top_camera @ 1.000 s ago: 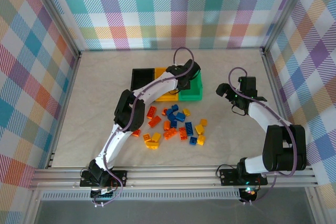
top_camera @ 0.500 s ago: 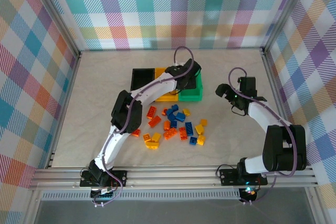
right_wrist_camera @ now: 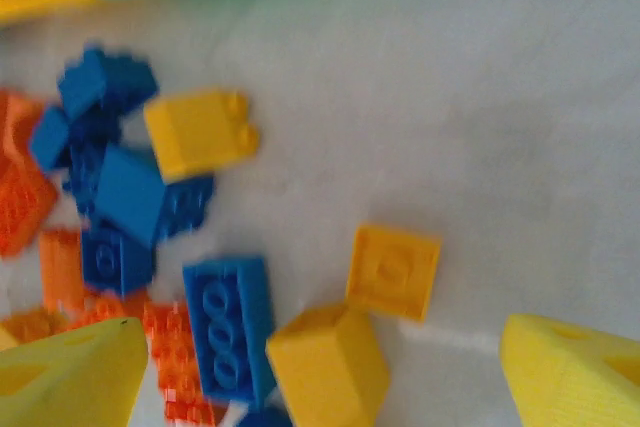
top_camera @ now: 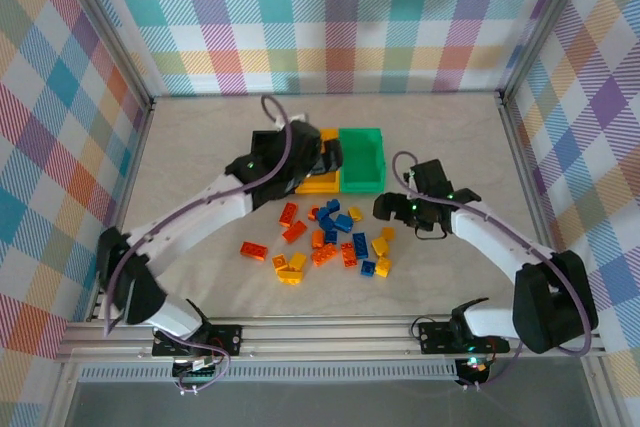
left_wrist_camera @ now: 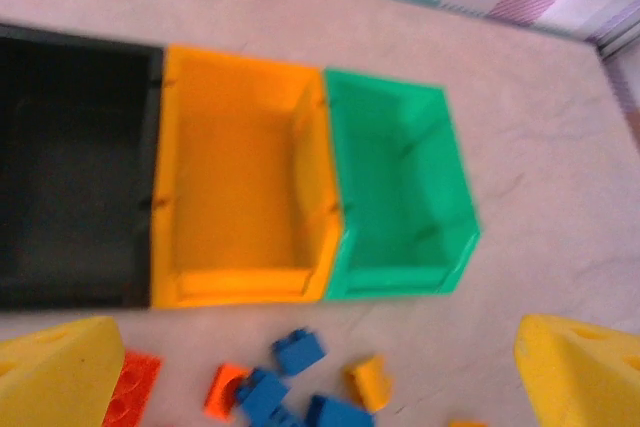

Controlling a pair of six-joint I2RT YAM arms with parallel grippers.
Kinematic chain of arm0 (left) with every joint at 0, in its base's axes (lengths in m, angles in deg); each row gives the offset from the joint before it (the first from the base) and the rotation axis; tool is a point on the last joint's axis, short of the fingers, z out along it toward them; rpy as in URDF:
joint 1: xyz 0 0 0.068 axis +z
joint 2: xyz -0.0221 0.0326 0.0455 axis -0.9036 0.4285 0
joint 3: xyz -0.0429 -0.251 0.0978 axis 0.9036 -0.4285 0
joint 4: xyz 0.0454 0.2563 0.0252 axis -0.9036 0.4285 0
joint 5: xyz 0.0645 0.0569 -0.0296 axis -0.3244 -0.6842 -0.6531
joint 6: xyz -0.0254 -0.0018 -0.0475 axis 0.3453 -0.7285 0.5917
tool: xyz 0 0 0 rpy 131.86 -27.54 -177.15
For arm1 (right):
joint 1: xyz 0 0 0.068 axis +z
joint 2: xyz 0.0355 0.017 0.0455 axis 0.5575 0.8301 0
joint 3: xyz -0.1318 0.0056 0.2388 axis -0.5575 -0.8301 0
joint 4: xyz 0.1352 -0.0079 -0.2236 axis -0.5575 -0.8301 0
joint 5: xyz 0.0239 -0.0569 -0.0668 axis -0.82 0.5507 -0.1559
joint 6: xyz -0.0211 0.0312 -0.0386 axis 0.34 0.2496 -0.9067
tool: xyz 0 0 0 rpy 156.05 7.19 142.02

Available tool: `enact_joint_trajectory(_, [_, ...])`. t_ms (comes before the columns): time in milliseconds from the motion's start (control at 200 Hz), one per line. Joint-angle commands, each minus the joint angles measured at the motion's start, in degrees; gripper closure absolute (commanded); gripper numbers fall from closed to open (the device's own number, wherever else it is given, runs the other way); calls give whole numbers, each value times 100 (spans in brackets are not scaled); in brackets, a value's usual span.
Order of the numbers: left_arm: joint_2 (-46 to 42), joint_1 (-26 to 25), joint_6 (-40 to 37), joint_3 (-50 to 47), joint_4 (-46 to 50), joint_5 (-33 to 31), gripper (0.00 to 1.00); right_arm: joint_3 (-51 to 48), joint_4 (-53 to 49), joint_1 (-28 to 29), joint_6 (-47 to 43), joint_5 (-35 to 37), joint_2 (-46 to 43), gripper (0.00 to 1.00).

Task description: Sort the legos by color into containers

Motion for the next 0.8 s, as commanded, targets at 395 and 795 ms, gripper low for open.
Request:
enact_joint_trajectory(395, [-1819, 115, 386, -2229, -337, -265, 0, -464, -606, 1512, 1004, 435, 207, 20])
enact_joint_trajectory(795, [-2053, 380, 417, -2451, -292, 25, 0, -216, -894, 1520, 983, 785, 701, 47])
